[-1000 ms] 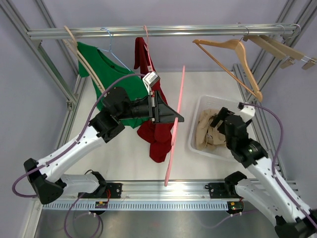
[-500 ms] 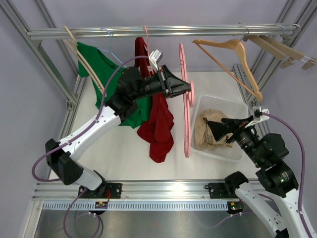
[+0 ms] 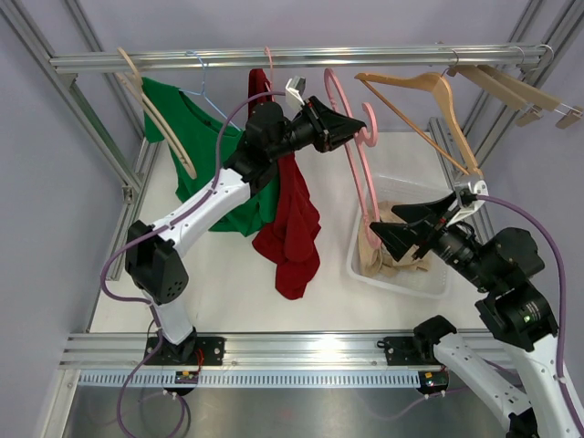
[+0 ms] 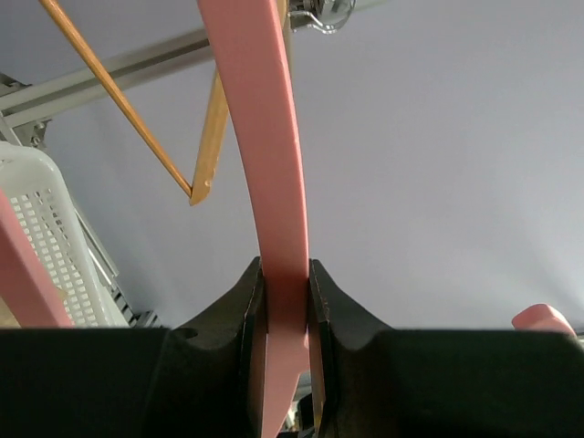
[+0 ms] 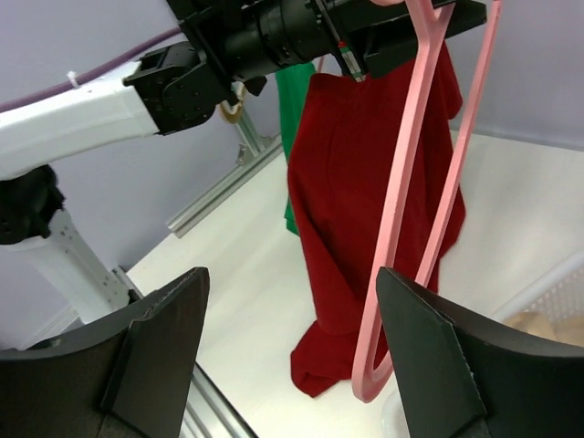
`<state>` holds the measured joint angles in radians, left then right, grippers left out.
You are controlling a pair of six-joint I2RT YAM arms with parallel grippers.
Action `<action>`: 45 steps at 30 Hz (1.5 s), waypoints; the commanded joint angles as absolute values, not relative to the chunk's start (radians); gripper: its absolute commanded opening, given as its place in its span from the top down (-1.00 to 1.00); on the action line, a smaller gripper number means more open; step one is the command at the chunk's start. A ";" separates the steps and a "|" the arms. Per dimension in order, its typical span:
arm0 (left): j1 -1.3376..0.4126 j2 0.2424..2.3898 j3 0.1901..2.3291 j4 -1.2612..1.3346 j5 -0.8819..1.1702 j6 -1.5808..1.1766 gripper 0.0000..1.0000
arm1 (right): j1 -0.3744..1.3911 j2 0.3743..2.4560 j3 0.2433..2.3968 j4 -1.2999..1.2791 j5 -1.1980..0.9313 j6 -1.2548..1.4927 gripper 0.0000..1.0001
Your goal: Remove the t-shirt from the hanger
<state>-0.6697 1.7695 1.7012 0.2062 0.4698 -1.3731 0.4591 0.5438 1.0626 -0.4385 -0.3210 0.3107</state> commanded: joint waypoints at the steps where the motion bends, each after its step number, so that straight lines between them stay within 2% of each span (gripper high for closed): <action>1: -0.669 1.770 1.735 0.366 0.442 -1.454 1.00 | 0.460 0.598 1.091 -0.521 -0.270 0.227 -0.65; 4: -0.669 1.763 1.710 0.396 0.446 -1.465 1.00 | 0.479 0.646 1.095 -0.554 -0.216 0.204 -0.65; 7: -0.669 1.758 1.691 0.426 0.459 -1.492 1.00 | 0.586 0.690 1.097 -0.578 -0.036 0.175 -0.64; 9: -0.669 1.747 1.675 0.428 0.463 -1.494 1.00 | 0.700 0.701 1.097 -0.583 0.167 0.155 -0.64; 11: -0.669 1.738 1.660 0.428 0.462 -1.493 1.00 | 0.751 0.729 1.104 -0.583 0.263 0.150 -0.52; 12: -0.669 1.733 1.648 0.429 0.460 -1.493 1.00 | 0.770 0.739 1.106 -0.580 0.281 0.156 -0.10; 14: -0.667 1.729 1.643 0.423 0.466 -1.489 1.00 | 0.822 0.758 1.109 -0.568 0.365 0.166 0.41; 15: -0.667 1.729 1.637 0.425 0.478 -1.489 1.00 | 0.839 0.759 1.111 -0.568 0.395 0.176 0.75; 17: -0.667 1.727 1.631 0.426 0.501 -1.486 1.00 | 0.865 0.758 1.124 -0.584 0.471 0.196 0.92; 18: -0.669 1.723 1.618 0.433 0.518 -1.486 0.91 | 0.865 0.758 1.135 -0.603 0.479 0.222 0.98; 19: -0.669 1.698 1.583 0.439 0.531 -1.474 0.54 | 0.867 0.758 1.158 -0.645 0.491 0.235 1.00; 22: -0.675 1.637 1.507 0.405 0.535 -1.413 -0.04 | 0.867 0.750 1.178 -0.715 0.502 0.271 1.00; 23: -0.681 1.590 1.496 0.376 0.534 -1.382 -0.31 | 0.865 0.747 1.178 -0.725 0.511 0.281 1.00; 26: -0.690 1.498 1.471 0.243 0.502 -1.269 -0.63 | 0.865 0.767 1.173 -0.749 0.514 0.304 1.00; 33: -0.750 1.291 1.419 0.011 0.460 -1.012 -0.98 | 0.862 0.891 1.268 -0.736 0.489 0.264 1.00; 38: -0.891 1.116 1.391 -0.210 0.255 -0.746 -0.98 | 0.836 0.994 1.377 -0.723 0.473 0.218 1.00; 45: -1.054 0.823 1.160 -0.469 -0.146 -0.488 -0.98 | 0.652 1.135 1.492 -0.693 0.312 0.183 1.00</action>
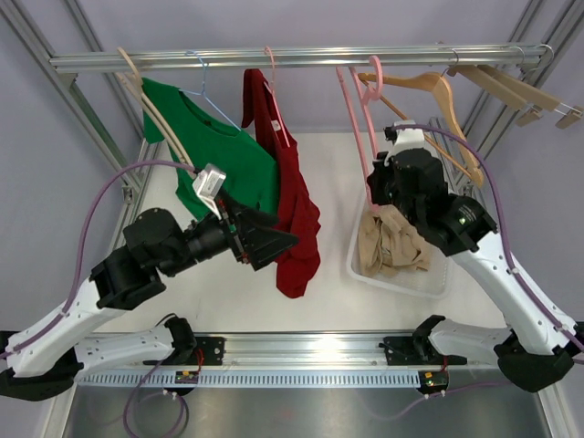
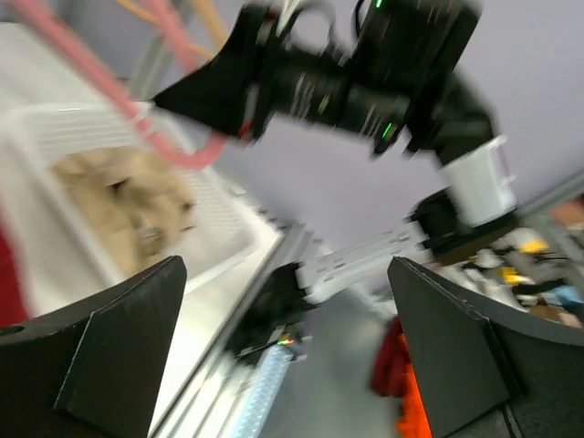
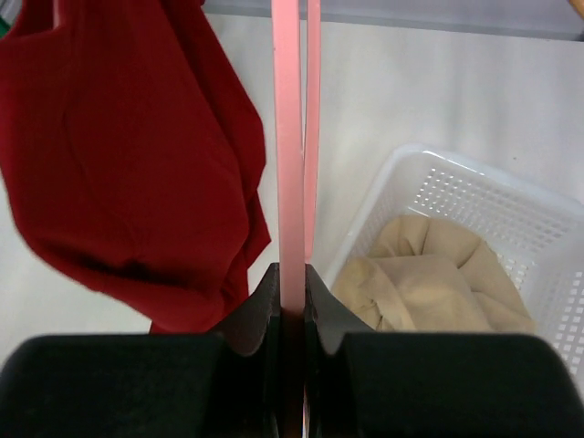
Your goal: Remove the t-shirt from the hanger
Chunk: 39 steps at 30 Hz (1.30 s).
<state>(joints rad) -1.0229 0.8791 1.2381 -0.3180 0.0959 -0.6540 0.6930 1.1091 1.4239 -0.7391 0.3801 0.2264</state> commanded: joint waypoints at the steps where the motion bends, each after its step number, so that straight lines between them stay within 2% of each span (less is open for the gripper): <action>1: -1.063 0.774 1.134 -0.489 -0.152 -0.477 -0.98 | 0.625 1.146 1.503 -0.693 0.286 0.180 1.00; 5: -1.066 0.678 1.019 -0.592 -0.103 -0.442 -0.98 | 0.591 1.228 1.577 -0.693 0.255 0.152 1.00; 13: -1.068 0.479 0.827 -0.629 -0.164 -0.454 -0.98 | 0.548 1.334 1.638 -0.683 0.244 0.146 1.00; 21: -1.068 0.453 0.758 -0.634 -0.201 -0.429 -0.98 | 0.528 1.370 1.557 -0.634 0.265 0.160 1.00; 26: -1.068 0.443 0.753 -0.635 -0.204 -0.426 -0.98 | 0.528 1.307 1.510 -0.612 0.265 0.172 0.99; 27: -1.068 0.442 0.753 -0.634 -0.206 -0.426 -0.98 | 0.529 1.292 1.499 -0.604 0.265 0.176 0.94; 30: -1.066 0.428 0.756 -0.634 -0.222 -0.426 -0.98 | 0.528 1.232 1.483 -0.604 0.267 0.178 0.48; 31: -1.066 0.429 0.755 -0.634 -0.225 -0.425 -0.98 | 0.528 1.221 1.485 -0.607 0.267 0.179 0.18; 35: -1.065 0.436 0.756 -0.635 -0.227 -0.426 -0.98 | 0.528 1.155 1.485 -0.618 0.264 0.173 -0.45; 39: -1.060 0.436 0.758 -0.634 -0.235 -0.426 -0.98 | 0.534 1.098 1.503 -0.632 0.253 0.172 -0.53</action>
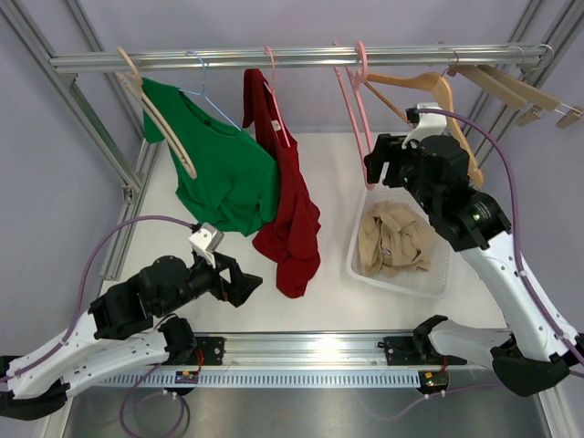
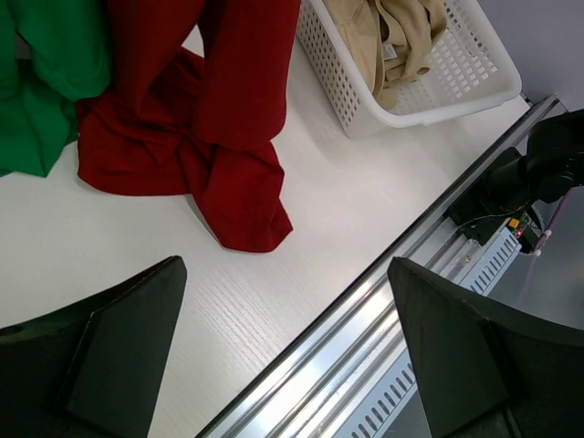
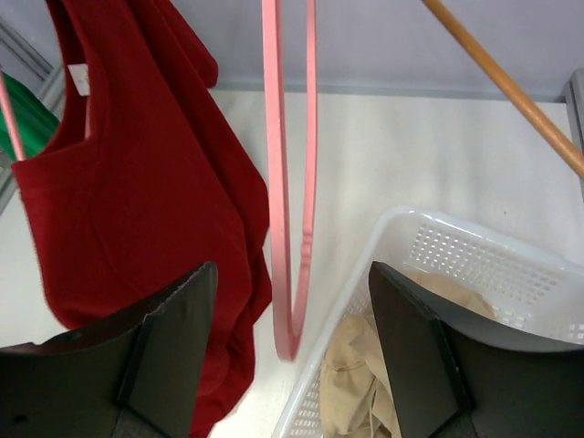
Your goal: Remove the t-shirt from the hanger
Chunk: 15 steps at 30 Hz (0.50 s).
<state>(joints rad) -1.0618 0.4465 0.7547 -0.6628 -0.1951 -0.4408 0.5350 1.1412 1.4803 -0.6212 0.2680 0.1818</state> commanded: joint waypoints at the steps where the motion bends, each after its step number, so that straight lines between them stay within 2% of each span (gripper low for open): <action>1: -1.055 0.439 0.756 -0.635 -0.236 -0.425 -0.98 | 0.540 1.089 1.505 -0.627 0.250 0.175 -0.54; 3: -1.051 0.440 0.759 -0.635 -0.239 -0.423 -0.98 | 0.564 1.060 1.508 -0.609 0.253 0.170 -0.54; 7: -1.034 0.445 0.761 -0.634 -0.239 -0.420 -0.98 | 0.752 1.074 1.534 -0.566 0.345 0.132 -0.47; 12: -1.003 0.430 0.759 -0.634 -0.244 -0.426 -0.98 | 0.856 1.222 1.572 -0.448 0.330 0.130 -0.20; 15: -0.999 0.407 0.756 -0.634 -0.255 -0.429 -0.98 | 0.888 1.316 1.606 -0.404 0.321 0.132 -0.17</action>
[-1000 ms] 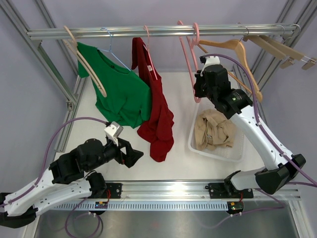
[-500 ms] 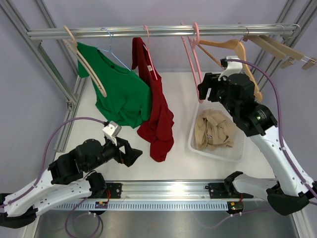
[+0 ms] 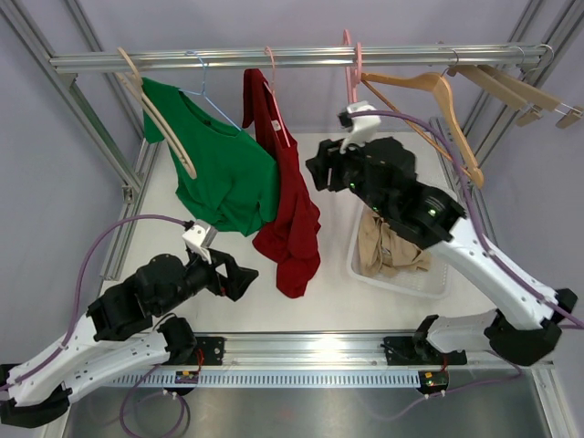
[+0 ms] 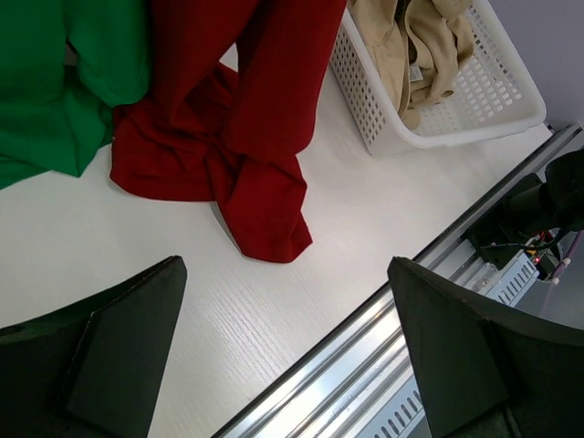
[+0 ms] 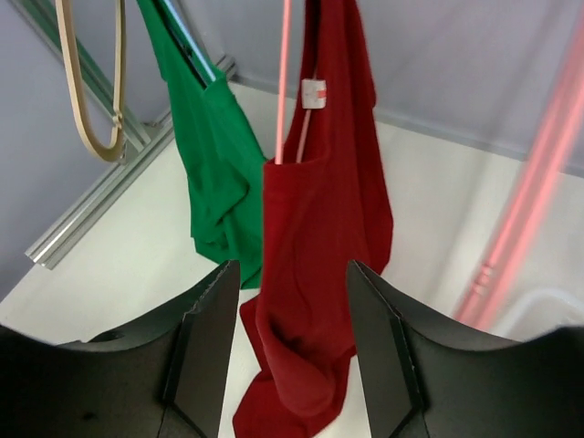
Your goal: Remove the t-shirt from the hanger
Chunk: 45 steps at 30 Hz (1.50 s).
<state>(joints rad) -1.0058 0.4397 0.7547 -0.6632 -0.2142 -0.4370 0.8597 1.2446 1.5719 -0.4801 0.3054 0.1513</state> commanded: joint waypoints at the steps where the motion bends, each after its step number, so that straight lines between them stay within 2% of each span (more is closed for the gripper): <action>1: -0.999 0.402 0.756 -0.635 -0.258 -0.428 -0.98 | 0.894 1.359 1.624 -0.390 0.319 0.132 -0.20; 6: -0.992 0.380 0.756 -0.634 -0.255 -0.433 -0.98 | 0.905 1.469 1.686 -0.394 0.328 0.130 -0.26; 11: -0.989 0.376 0.755 -0.634 -0.247 -0.434 -0.98 | 0.907 1.520 1.700 -0.391 0.379 0.117 -0.22; 14: -0.986 0.377 0.756 -0.634 -0.242 -0.434 -0.98 | 0.907 1.528 1.694 -0.385 0.387 0.112 -0.15; 18: -0.980 0.379 0.756 -0.632 -0.239 -0.436 -0.98 | 0.907 1.543 1.687 -0.374 0.414 0.101 0.08; 24: -0.977 0.383 0.762 -0.618 -0.252 -0.480 -0.98 | 0.907 1.589 1.683 -0.354 0.445 0.060 0.11; 27: -0.977 0.403 0.778 -0.609 -0.278 -0.509 -0.98 | 0.907 1.589 1.671 -0.335 0.449 0.057 0.50; 28: -0.977 0.413 0.790 -0.601 -0.278 -0.512 -0.98 | 0.907 1.582 1.664 -0.310 0.454 0.054 0.70; 30: -0.977 0.448 0.819 -0.582 -0.291 -0.518 -0.98 | 0.907 1.551 1.643 -0.266 0.454 0.048 0.88; 33: -0.977 0.508 0.847 -0.531 -0.311 -0.532 -0.95 | 0.907 1.510 1.622 -0.226 0.454 0.041 0.99; 41: -0.977 0.618 0.834 -0.287 -0.383 -0.597 -0.89 | 0.913 1.427 1.572 -0.075 0.486 0.009 1.00; 45: -0.977 0.690 0.931 -0.199 -0.387 -0.563 -0.83 | 0.925 1.379 1.491 -0.011 0.506 0.006 1.00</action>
